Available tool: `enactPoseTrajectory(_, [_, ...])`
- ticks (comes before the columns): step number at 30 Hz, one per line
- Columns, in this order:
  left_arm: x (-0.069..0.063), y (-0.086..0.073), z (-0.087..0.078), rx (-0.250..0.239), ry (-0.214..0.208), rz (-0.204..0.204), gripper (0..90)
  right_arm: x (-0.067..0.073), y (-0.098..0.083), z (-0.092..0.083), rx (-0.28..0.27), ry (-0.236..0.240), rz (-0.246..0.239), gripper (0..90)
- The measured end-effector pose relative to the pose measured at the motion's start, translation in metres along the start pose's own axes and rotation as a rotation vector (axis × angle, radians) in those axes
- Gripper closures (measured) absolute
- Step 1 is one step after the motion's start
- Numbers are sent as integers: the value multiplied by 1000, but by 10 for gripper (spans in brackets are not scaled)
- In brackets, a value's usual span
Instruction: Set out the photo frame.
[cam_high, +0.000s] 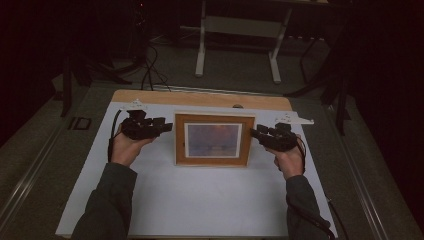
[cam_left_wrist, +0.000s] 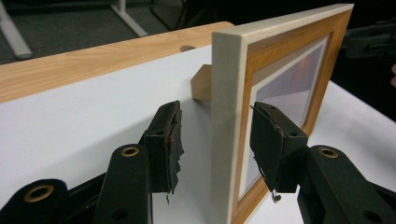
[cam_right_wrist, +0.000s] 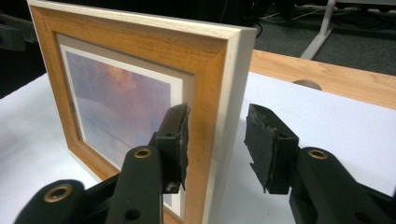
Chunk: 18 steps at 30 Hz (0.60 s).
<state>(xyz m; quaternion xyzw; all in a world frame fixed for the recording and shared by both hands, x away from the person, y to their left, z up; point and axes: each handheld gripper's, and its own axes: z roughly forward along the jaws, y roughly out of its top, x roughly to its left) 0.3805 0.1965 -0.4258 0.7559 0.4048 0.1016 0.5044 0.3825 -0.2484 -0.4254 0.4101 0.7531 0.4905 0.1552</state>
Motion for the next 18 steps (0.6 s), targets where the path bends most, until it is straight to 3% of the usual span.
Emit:
enactPoseTrajectory(8, [0,-8,-12,0,27,12,541,-8,-8,-6,20,-20,10,622])
enactPoseTrajectory(18, [-3,-29,-21,30,147,24,540,-21,-24,-11,55,-53,28,630])
